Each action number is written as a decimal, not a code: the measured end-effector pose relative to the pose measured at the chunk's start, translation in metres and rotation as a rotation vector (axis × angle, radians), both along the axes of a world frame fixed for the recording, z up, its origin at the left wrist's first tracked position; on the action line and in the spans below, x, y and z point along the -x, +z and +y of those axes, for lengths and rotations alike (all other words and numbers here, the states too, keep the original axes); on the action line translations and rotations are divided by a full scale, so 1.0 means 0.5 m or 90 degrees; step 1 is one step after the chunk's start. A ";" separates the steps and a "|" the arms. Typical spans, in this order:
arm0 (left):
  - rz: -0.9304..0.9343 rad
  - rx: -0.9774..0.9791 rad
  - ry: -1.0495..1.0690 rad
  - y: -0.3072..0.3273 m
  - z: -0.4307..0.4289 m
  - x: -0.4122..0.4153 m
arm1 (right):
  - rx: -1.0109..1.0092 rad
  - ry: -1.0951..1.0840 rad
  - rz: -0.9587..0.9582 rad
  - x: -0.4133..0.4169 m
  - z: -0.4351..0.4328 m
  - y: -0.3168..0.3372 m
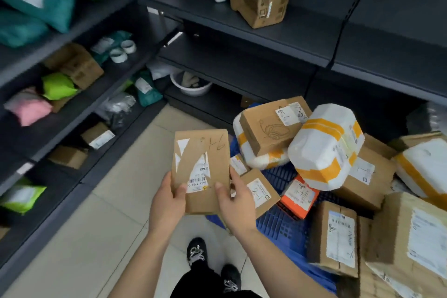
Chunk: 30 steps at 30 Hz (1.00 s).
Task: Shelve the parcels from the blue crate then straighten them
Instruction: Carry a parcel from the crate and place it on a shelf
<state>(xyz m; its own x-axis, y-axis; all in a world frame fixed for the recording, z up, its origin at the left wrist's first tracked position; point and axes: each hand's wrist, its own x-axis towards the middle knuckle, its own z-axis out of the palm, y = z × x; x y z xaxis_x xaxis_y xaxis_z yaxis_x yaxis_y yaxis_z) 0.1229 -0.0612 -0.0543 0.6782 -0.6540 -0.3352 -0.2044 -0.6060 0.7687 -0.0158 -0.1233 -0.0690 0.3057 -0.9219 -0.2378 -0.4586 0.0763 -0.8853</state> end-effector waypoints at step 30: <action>-0.326 0.288 0.633 0.480 0.861 -0.462 | 0.052 0.622 -0.437 -0.775 0.667 0.461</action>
